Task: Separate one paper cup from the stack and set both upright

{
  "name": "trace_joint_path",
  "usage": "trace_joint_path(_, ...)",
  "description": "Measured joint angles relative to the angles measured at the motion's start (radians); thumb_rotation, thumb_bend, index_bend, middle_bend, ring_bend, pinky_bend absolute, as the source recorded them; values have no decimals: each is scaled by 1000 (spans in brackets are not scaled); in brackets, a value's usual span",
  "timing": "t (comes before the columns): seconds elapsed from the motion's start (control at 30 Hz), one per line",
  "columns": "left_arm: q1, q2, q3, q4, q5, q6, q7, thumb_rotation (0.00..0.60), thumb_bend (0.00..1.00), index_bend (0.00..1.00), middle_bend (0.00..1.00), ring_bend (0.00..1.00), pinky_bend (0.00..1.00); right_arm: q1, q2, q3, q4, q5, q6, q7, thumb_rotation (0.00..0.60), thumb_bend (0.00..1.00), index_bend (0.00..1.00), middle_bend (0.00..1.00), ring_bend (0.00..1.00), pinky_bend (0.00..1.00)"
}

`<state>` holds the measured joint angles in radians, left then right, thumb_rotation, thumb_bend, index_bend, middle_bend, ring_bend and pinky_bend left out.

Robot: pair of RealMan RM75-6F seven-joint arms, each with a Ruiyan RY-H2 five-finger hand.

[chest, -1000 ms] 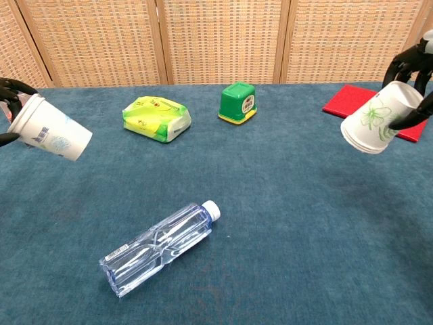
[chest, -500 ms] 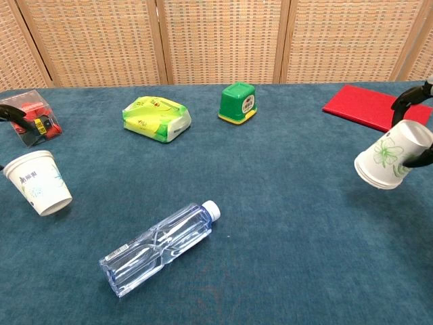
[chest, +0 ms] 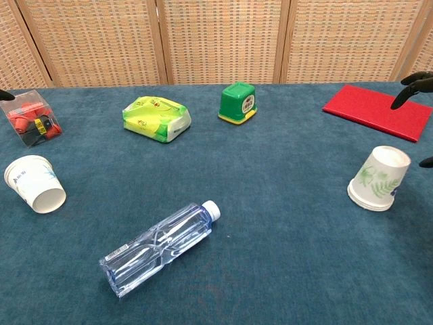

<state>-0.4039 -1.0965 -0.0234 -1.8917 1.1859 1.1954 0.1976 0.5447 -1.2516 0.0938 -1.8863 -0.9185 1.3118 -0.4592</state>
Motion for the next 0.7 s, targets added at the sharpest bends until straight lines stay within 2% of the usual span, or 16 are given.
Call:
trace_joint_path(0.2,63,31,38,4,125,84,-28,600,278,0,0,0,0,-45,22,-37,-6,-123,48,12,600,150,252,0,0,120)
trace_joint_path(0.47,209,28,113,103,322,293,-60,600,277,0,0,0,0,-180,34,-124,79,-414,220,98,600,135,252,0,0,92)
trace_joint_path(0.57,258,18,137,156,368,349,-83,600,278,0,0,0,0,-238,41,-151,124,-477,280,129,600,130,252,0,0,81)
trace_joint_path(0.7,309,-5,155,213,404,409,-84,600,278,0,0,0,0,-285,46,-166,164,-504,308,163,600,130,252,0,0,77)
